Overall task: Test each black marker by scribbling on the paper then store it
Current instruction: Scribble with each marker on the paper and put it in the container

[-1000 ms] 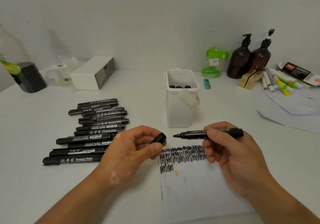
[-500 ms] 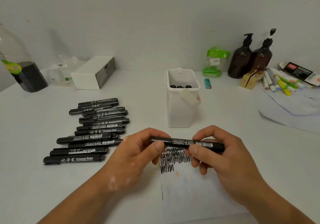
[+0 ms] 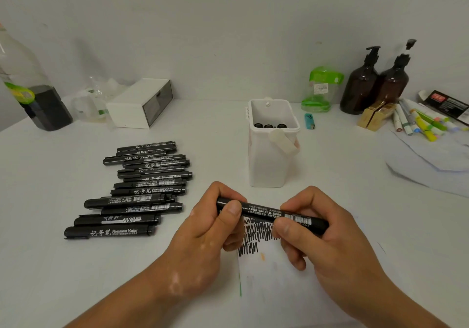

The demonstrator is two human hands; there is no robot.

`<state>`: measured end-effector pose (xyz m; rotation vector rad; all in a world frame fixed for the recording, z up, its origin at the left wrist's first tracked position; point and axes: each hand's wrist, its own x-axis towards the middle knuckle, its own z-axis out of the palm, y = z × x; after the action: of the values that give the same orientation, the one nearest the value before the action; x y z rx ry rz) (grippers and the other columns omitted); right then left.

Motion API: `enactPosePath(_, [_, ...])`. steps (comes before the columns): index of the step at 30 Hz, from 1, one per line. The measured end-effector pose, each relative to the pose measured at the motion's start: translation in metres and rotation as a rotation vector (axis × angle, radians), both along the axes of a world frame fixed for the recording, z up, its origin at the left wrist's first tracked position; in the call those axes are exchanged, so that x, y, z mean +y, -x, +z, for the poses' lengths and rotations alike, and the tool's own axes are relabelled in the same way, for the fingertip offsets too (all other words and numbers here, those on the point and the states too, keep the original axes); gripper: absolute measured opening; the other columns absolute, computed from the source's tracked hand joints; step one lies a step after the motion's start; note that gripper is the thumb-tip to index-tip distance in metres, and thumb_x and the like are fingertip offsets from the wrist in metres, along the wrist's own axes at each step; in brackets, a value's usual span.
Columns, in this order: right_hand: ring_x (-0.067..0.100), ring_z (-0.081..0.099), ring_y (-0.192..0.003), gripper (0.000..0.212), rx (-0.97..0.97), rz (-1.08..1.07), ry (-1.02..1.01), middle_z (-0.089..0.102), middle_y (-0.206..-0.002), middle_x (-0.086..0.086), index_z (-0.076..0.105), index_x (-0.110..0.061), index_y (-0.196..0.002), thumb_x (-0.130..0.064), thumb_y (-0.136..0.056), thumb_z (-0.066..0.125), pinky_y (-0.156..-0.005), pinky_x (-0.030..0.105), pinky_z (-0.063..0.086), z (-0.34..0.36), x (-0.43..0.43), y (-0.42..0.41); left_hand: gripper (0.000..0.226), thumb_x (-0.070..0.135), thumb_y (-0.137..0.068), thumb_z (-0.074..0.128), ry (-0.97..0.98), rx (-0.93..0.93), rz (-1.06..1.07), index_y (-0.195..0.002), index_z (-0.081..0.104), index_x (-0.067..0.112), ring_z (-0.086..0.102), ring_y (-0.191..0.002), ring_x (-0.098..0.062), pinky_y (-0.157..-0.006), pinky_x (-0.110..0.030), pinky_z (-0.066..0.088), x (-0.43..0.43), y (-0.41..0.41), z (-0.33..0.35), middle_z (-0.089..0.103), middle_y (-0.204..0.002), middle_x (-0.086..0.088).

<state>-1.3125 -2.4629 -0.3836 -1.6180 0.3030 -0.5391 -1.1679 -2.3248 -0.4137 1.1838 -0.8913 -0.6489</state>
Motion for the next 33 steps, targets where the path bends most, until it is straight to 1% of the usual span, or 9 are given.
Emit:
enactPosePath(6, [0.016, 0.05, -0.044, 0.01, 0.01, -0.002, -0.003, 0.06, -0.053, 0.009, 0.061, -0.026, -0.078, -0.026, -0.081, 0.071, -0.047, 0.023, 0.045, -0.003, -0.001, 0.0, 0.026, 0.04, -0.094, 0.051, 0.001, -0.022, 0.016, -0.099, 0.051, 0.015, 0.033, -0.059, -0.016, -0.057, -0.031, 0.033, -0.001, 0.001, -0.002, 0.039, -0.063, 0.012])
enactPosePath(10, [0.018, 0.048, -0.047, 0.012, 0.02, -0.009, -0.043, 0.059, -0.056, 0.006, 0.063, -0.025, -0.081, -0.028, -0.079, 0.074, -0.048, 0.026, 0.045, -0.005, -0.001, -0.003, 0.029, 0.04, -0.09, 0.065, 0.001, -0.043, 0.014, -0.103, 0.054, 0.017, 0.047, -0.064, -0.022, -0.065, -0.038, 0.043, -0.003, -0.003, -0.003, 0.051, -0.067, 0.003])
enactPosePath(13, [0.015, 0.055, -0.051, 0.018, 0.014, -0.058, -0.051, 0.065, -0.063, 0.001, 0.07, -0.028, -0.083, -0.034, -0.071, 0.082, -0.054, 0.023, 0.049, -0.003, 0.001, -0.006, 0.036, 0.037, -0.083, 0.078, 0.069, -0.001, 0.021, -0.106, 0.06, 0.016, 0.056, -0.067, -0.023, -0.068, -0.033, 0.049, -0.003, -0.008, 0.001, 0.059, -0.072, -0.003])
enactPosePath(18, [0.011, 0.072, -0.074, 0.022, 0.005, -0.106, -0.071, 0.079, -0.082, 0.002, 0.079, -0.026, -0.084, -0.026, -0.065, 0.092, -0.07, 0.018, 0.056, -0.001, 0.002, -0.006, 0.038, 0.038, -0.078, 0.082, 0.132, 0.009, 0.032, -0.108, 0.071, 0.018, 0.06, -0.073, -0.015, -0.07, -0.025, 0.051, -0.005, -0.005, 0.005, 0.067, -0.081, 0.001])
enactPosePath(22, [0.014, 0.074, -0.071, 0.017, 0.113, -0.087, 0.137, 0.079, -0.081, -0.003, 0.08, -0.035, -0.087, -0.023, -0.078, 0.087, -0.069, 0.028, 0.058, 0.003, 0.009, -0.005, 0.024, 0.036, -0.087, 0.069, 0.061, -0.168, 0.109, -0.106, 0.07, 0.022, 0.065, -0.081, -0.006, -0.075, -0.019, 0.051, -0.003, 0.0, 0.011, 0.074, -0.102, -0.001])
enactPosePath(24, [0.013, 0.074, -0.074, 0.02, 0.104, -0.135, 0.217, 0.078, -0.083, -0.006, 0.078, -0.039, -0.088, -0.021, -0.08, 0.085, -0.07, 0.026, 0.059, 0.008, 0.008, -0.004, 0.02, 0.034, -0.087, 0.067, 0.053, -0.186, 0.136, -0.104, 0.07, 0.025, 0.066, -0.08, -0.008, -0.072, -0.018, 0.051, 0.001, -0.002, 0.015, 0.075, -0.098, -0.004])
enactPosePath(27, [0.012, 0.072, -0.082, 0.023, 0.006, -0.127, 0.247, 0.077, -0.09, -0.007, 0.074, -0.041, -0.098, -0.035, -0.077, 0.079, -0.068, 0.021, 0.058, 0.025, 0.007, -0.002, 0.026, 0.044, -0.082, 0.069, -0.01, -0.264, 0.198, -0.102, 0.072, 0.029, 0.062, -0.07, -0.022, -0.063, -0.035, 0.055, 0.005, -0.005, 0.017, 0.069, -0.083, -0.005])
enactPosePath(29, [0.014, 0.072, -0.084, 0.033, 0.008, -0.079, 0.285, 0.075, -0.094, -0.009, 0.07, -0.045, -0.106, -0.049, -0.073, 0.072, -0.066, 0.023, 0.058, 0.038, 0.009, -0.004, 0.029, 0.048, -0.083, 0.07, -0.042, -0.344, 0.21, -0.104, 0.073, 0.029, 0.055, -0.061, -0.014, -0.053, -0.036, 0.05, 0.007, -0.007, 0.017, 0.062, -0.076, 0.002])
enactPosePath(33, [0.005, 0.069, -0.078, 0.033, 0.083, -0.152, 0.557, 0.072, -0.087, -0.021, 0.071, -0.046, -0.101, -0.063, -0.073, 0.064, -0.064, 0.015, 0.054, 0.056, 0.013, -0.012, 0.032, 0.058, -0.085, 0.066, -0.084, -0.51, 0.235, -0.108, 0.072, 0.036, 0.054, -0.072, -0.019, -0.062, -0.045, 0.051, 0.009, -0.01, 0.014, 0.063, -0.082, 0.011])
